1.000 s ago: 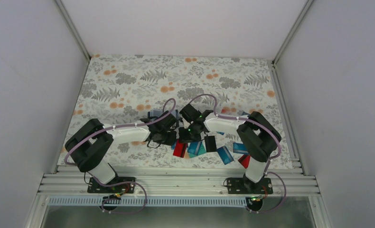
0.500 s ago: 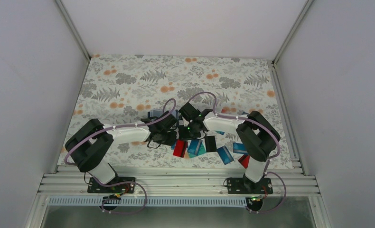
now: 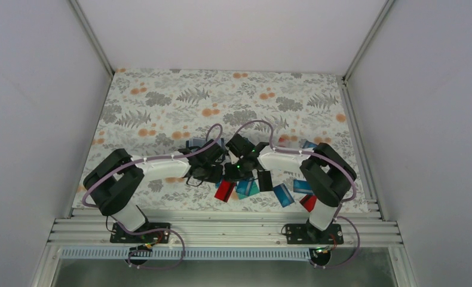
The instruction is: Put the credit cards into the card holder
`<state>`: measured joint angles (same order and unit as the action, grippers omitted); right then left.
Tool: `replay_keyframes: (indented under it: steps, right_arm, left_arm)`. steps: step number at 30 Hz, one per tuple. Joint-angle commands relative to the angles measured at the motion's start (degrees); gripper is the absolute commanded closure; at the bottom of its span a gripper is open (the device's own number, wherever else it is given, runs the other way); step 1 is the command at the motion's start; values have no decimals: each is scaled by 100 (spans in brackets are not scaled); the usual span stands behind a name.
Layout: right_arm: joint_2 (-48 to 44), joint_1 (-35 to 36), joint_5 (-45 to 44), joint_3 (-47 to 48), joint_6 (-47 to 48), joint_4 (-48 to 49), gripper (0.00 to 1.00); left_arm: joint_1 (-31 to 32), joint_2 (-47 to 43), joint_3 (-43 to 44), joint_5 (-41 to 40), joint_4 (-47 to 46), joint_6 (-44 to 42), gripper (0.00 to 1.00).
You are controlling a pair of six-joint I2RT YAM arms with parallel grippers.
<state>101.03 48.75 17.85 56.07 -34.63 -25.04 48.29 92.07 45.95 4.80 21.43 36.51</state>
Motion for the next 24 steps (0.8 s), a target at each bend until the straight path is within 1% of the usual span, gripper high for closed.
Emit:
replay_keyframes:
  steps: [1,7,15,24]
  right_arm:
    - [14,198,189,-272,114,-22,80]
    - [186,400,510,-354,188,218,80]
    - [575,837,630,-95,213,292,80]
    - [435,1034,783,-151,253,361,80]
  left_arm:
    - [63,371,-127,102,301,35,76]
    - [66,337,-155,125,294,58,76]
    - [70,297,-192,135,285,72,76]
    - [67,172,-269,174,248,147,76]
